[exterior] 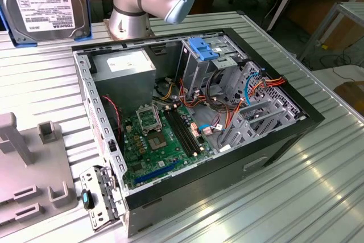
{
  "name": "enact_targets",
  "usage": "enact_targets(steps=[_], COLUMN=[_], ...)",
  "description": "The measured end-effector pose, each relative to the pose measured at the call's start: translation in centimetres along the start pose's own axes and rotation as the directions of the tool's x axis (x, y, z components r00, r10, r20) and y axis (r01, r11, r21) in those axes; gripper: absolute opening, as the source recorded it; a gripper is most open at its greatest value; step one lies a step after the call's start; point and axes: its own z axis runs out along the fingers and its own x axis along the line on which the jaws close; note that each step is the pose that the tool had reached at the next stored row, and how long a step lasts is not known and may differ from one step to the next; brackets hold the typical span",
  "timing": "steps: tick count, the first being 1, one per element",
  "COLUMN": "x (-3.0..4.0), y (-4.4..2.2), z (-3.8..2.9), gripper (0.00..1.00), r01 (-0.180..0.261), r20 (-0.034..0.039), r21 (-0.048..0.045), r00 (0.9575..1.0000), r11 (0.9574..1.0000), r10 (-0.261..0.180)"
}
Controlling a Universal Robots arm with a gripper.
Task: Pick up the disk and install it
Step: 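Pick up the disk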
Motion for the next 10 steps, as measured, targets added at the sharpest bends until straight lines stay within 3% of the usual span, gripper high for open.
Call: enact_targets(steps=[6,8,10], x=[-0.03,-0.04,-0.07], y=[-1.73,-2.69,-4.4], z=[0.04,0.04,0.08], gripper=[0.37,0.37,0.37], r01=[0.0,0.0,0.0], r20=[0.0001,0.0,0.0001], r21=[0.0001,0.0,0.0001], r00=[1.0,1.0,1.0], r11=[1.0,1.0,1.0], r10=[0.0,0.0,0.0])
